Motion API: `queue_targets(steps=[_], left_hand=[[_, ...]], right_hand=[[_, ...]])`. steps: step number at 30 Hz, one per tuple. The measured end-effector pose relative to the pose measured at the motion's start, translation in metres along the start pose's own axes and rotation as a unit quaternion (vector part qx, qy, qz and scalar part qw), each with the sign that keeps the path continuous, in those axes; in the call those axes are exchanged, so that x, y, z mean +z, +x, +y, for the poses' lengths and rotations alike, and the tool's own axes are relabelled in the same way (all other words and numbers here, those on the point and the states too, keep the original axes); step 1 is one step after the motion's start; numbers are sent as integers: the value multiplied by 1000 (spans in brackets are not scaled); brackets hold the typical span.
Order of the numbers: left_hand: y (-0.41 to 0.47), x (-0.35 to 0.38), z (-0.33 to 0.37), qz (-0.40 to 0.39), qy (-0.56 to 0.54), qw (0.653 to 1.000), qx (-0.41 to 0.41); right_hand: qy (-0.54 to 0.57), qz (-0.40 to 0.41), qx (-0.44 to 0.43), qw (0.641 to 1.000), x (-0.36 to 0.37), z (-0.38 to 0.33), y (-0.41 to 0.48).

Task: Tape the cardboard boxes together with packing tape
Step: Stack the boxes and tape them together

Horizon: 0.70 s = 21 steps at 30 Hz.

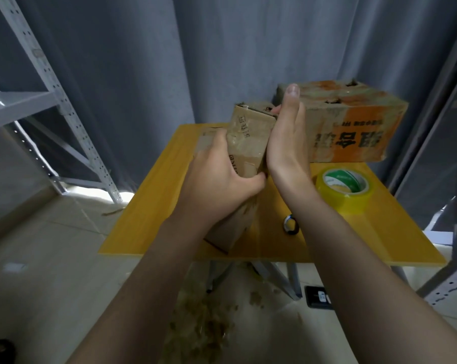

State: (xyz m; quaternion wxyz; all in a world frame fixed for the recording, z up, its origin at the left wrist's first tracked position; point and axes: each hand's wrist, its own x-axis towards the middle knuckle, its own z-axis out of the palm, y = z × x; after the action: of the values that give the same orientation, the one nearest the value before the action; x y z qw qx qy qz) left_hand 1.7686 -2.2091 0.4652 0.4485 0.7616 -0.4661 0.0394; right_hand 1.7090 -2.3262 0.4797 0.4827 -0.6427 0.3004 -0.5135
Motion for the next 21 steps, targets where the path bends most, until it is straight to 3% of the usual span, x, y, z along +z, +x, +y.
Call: queue_targets(steps=[8, 13, 21], left_hand=[[-1, -7, -8, -60, -47, 997, 14], [-2, -14, -17, -76, -114, 990, 8], [2, -22, -38, -112, -212, 971, -14]], right_hand=[[-85, 99, -150, 980, -15, 13, 3], [-84, 116, -237, 961, -18, 18, 7], [-66, 118, -285, 949, -17, 22, 8]])
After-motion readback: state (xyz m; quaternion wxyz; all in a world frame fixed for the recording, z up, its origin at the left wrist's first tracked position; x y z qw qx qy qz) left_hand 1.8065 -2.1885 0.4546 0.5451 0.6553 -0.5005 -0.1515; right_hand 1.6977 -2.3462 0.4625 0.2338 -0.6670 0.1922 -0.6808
